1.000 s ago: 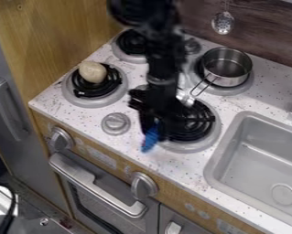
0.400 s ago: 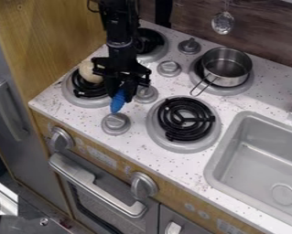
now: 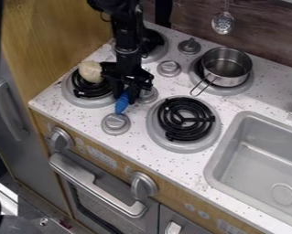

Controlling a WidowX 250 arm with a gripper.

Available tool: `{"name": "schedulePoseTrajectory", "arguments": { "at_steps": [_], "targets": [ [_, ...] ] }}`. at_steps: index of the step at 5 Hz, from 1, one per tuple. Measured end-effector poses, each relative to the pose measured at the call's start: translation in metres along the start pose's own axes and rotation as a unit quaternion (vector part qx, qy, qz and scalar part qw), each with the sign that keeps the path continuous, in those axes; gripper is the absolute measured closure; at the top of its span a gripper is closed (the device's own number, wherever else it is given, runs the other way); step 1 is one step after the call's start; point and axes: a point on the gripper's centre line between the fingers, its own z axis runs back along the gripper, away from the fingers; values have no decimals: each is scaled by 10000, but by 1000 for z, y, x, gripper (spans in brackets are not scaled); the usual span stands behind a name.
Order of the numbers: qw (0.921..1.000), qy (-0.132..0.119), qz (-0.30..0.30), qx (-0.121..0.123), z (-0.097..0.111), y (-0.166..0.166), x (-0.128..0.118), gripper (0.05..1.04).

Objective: Moved the blue fork from the front burner on the right side to the middle of the cooker.

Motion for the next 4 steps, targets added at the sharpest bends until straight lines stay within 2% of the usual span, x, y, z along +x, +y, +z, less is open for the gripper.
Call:
{"name": "schedulePoseTrajectory", "arguments": {
  "at_steps": [1,2,3,4],
  "targets": [
    [10000,10,-25,31,-5,2,12,677],
    [10000,-32,58,-33,-6,1,15,620],
    [9996,-54,237,-106,1,-9,-5,307],
    [9986,-475,143,-206,41,-40,-26,91]
  ]
}}
